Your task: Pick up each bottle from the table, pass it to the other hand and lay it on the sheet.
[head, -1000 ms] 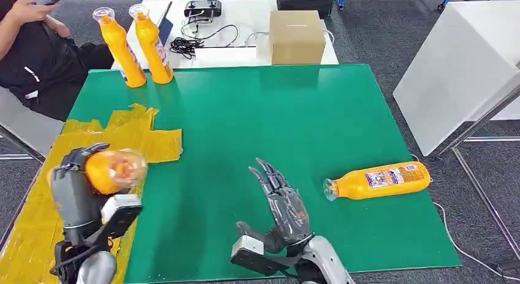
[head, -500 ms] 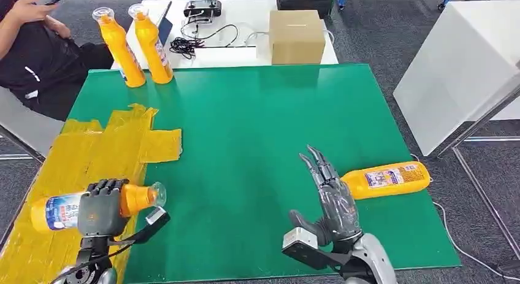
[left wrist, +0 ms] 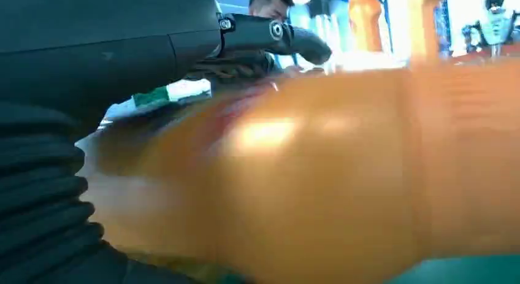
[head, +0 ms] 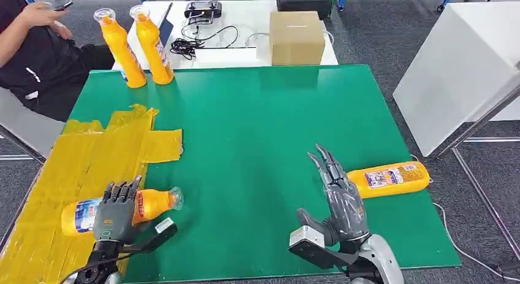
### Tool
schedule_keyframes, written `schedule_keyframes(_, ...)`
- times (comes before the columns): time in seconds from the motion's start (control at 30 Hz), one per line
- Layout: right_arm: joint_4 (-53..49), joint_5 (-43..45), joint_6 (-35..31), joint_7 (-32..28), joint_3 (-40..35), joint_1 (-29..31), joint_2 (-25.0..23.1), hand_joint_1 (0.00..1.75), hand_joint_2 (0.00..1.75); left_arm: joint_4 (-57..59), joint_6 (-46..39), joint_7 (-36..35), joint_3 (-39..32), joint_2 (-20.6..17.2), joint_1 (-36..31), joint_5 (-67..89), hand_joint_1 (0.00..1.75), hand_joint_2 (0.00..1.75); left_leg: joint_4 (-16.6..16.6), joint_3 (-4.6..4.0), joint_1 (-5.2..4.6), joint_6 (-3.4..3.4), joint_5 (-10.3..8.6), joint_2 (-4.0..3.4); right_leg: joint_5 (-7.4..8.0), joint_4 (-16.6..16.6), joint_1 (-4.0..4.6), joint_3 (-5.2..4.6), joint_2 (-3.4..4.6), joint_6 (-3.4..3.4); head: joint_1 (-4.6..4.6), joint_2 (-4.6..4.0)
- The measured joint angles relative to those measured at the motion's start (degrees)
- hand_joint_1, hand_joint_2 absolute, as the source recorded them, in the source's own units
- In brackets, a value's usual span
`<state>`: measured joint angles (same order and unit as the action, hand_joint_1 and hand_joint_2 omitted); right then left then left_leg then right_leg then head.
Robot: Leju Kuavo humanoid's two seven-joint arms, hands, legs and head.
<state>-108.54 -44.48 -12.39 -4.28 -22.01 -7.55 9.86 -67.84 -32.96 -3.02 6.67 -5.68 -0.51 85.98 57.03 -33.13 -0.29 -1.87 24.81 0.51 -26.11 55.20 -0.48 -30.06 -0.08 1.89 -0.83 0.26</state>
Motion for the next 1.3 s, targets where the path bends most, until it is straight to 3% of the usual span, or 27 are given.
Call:
schedule_keyframes(0.17, -0.1, -0.7, 0.1, 0.1, 0.4, -0.3, 0.0, 0.0, 0.0, 0.1, 0.3, 1.8, 0.0, 0.0, 0.1, -2.9, 0.0, 0.0, 0.0, 0.0, 0.0, 0.0, 0.0, -0.01, 0.0, 0.0, 0.0, -0.01, 0.01, 0.0, 0.0, 0.0)
schedule_keyframes(0.2, -0.2, -0.9, 0.1, 0.2, 0.6, -0.4, 0.1, 0.0, 1.75, -0.1, 0.3, 2.7, 0.0, 0.0, 0.2, -4.5, 0.0, 0.0, 0.0, -0.01, 0.0, 0.0, 0.0, 0.0, 0.0, 0.0, 0.0, 0.0, 0.0, 0.0, 0.0, 0.0)
schedule_keyframes(0.3, -0.7, -2.0, 0.1, 0.6, 1.4, -1.2, 0.4, 0.0, 1.75, -1.7, -0.5, 5.8, -0.7, 0.3, 0.8, -10.8, 0.0, 0.0, 0.0, -0.03, 0.0, 0.0, 0.0, -0.03, 0.0, 0.0, 0.0, -0.03, 0.01, 0.0, 0.0, 0.0)
schedule_keyframes(0.47, -2.8, -4.3, -1.1, 2.5, 3.9, -4.8, 2.6, 0.0, 1.75, -10.1, -5.1, 19.3, -3.6, 3.2, 3.9, -32.2, 0.0, 0.0, 0.0, -0.15, -0.02, -0.01, 0.01, 0.02, -0.01, 0.0, -0.03, -0.12, -0.01, 0.01, 0.0, 0.0)
schedule_keyframes(0.6, -4.0, -5.1, -1.2, 3.6, 5.4, -6.7, 3.9, 0.0, 1.75, -15.1, -5.0, 23.2, -5.2, 5.1, 5.0, -37.9, 0.0, 0.0, 0.0, -0.15, -0.03, -0.01, 0.04, -0.03, 0.0, 0.0, -0.04, -0.15, 0.01, 0.01, 0.02, 0.0)
schedule_keyframes(0.73, -5.5, -8.1, -0.8, 8.1, 7.5, -10.1, 6.1, 0.0, 1.75, -22.4, -1.3, 32.4, -7.5, 8.7, 6.3, -56.3, 0.0, 0.0, 0.0, -0.13, -0.03, -0.01, 0.04, 0.04, 0.0, 0.0, -0.03, -0.16, -0.03, 0.01, 0.0, 0.0)
schedule_keyframes(0.87, -8.3, -8.8, 0.9, 12.8, 12.1, -16.8, 10.2, 0.0, 1.75, -31.3, 6.2, 36.0, -9.1, 12.3, 8.2, -71.0, 0.0, 0.0, 0.0, -0.19, -0.07, -0.02, 0.06, 0.05, -0.01, 0.0, -0.09, -0.18, -0.02, 0.02, 0.0, 0.0)
schedule_keyframes(1.07, -12.7, -3.1, 11.2, 8.7, 26.5, -24.6, 12.7, 0.0, 1.75, -39.1, 10.1, 37.3, -9.0, 15.2, 11.2, -75.3, 0.0, 0.0, 0.0, -0.16, -0.12, -0.06, 0.17, -0.02, -0.02, -0.1, -0.13, -0.21, 0.01, 0.03, 0.04, 0.0)
schedule_keyframes(1.3, -12.7, -3.6, 22.0, 5.4, 41.5, -25.6, 12.2, 0.0, 1.75, -41.3, 11.3, 37.6, -7.9, 15.7, 12.1, -76.7, 0.0, 0.0, 0.0, -0.02, -0.1, -0.06, 0.16, -0.03, -0.02, -0.1, -0.12, -0.11, 0.01, 0.02, 0.04, 0.0)
